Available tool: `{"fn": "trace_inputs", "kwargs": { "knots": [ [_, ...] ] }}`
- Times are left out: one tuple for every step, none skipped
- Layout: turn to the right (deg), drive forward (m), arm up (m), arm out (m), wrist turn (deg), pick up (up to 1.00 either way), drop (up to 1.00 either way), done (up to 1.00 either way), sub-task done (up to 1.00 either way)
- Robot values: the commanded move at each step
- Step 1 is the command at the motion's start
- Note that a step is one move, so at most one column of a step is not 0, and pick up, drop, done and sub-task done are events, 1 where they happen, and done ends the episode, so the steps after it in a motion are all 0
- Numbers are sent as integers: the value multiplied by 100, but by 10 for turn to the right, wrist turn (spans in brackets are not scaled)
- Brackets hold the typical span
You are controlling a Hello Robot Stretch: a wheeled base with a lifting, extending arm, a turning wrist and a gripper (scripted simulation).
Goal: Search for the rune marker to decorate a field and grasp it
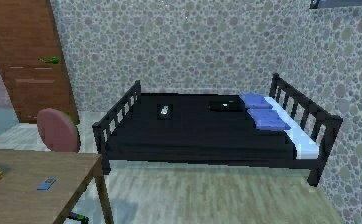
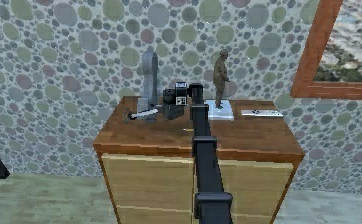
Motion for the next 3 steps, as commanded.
{"fn": "trace_inputs", "kwargs": {
  "knots": [
    [0, 0, 0, 0, 0, 100, 0, 0, 0],
    [0, 0, 10, 0, 0, 0, 0, 0, 0],
    [0, 0, 0, 0, 0, 0, 0, 100, 0]
  ]
}}
